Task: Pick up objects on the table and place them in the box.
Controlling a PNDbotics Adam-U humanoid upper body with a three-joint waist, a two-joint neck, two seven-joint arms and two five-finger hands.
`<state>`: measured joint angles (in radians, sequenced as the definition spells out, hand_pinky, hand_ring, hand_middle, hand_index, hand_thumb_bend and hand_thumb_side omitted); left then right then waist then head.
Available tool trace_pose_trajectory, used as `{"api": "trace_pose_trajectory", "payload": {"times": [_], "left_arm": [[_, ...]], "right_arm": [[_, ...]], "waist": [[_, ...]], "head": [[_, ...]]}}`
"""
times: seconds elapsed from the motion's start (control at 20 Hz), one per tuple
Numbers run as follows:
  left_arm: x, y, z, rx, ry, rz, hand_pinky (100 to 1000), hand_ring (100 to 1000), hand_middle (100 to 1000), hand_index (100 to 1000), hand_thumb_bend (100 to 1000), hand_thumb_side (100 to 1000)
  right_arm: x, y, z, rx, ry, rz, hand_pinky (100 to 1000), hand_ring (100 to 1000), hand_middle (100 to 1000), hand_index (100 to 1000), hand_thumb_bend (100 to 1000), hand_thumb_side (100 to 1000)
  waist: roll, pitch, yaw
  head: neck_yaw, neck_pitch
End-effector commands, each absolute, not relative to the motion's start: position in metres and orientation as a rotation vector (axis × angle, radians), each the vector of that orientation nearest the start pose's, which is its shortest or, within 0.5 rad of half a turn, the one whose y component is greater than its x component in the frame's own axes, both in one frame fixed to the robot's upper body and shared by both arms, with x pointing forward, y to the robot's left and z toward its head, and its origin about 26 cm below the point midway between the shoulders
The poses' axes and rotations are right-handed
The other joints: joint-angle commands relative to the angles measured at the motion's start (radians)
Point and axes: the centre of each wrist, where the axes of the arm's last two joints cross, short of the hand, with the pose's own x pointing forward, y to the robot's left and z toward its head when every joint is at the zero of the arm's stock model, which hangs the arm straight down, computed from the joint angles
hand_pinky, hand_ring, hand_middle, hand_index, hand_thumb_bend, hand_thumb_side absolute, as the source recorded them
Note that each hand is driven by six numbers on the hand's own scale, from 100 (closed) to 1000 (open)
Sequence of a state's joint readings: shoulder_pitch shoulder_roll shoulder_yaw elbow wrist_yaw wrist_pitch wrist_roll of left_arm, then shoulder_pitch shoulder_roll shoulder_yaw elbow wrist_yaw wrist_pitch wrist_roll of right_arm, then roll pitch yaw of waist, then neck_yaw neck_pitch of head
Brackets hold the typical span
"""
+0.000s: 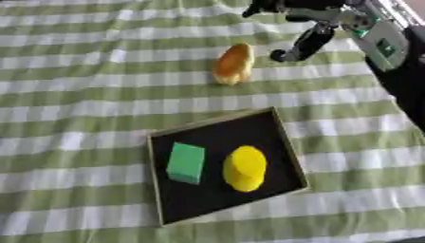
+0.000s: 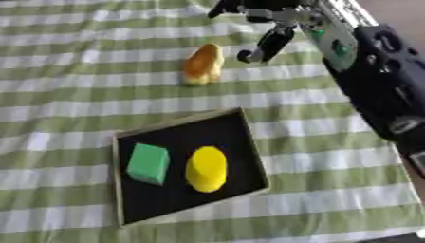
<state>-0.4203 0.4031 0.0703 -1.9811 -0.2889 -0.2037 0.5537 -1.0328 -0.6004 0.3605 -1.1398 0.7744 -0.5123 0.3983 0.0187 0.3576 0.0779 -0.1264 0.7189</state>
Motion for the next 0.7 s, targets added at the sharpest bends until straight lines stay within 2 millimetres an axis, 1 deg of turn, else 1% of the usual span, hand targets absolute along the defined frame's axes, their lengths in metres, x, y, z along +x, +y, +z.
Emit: {"api": "trace_pose_trajectory", "payload": {"times": [0.05,0.25,0.5,0.7], "left_arm": [[0.3058,0.2755,0.2539,-0.917,3.311,-0.116,845,847,789,930,100,490],[0.3059,0.2750,0.2542,-0.912,3.313,-0.121,845,847,789,931,100,494],[0.3061,0.2742,0.2544,-0.906,3.316,-0.123,845,847,789,931,100,497],[0.3061,0.2744,0.2541,-0.907,3.317,-0.126,845,848,789,931,100,498]], "right_arm": [[0.4627,-0.2625,0.2874,1.203,2.094,-2.518,931,965,865,954,357,100],[0.4670,-0.2650,0.2837,1.198,2.125,-2.507,927,958,858,949,354,100],[0.4693,-0.2616,0.2807,1.162,2.180,-2.485,924,951,855,945,352,100],[0.4685,-0.2589,0.2803,1.119,2.189,-2.494,923,948,855,944,350,100]], "waist": [[0.001,-0.017,0.004],[0.000,-0.012,0.006],[0.000,-0.007,0.009],[-0.001,-0.005,0.009]], "head": [[-0.004,-0.013],[-0.005,-0.016],[-0.006,-0.019],[-0.004,-0.017]]}}
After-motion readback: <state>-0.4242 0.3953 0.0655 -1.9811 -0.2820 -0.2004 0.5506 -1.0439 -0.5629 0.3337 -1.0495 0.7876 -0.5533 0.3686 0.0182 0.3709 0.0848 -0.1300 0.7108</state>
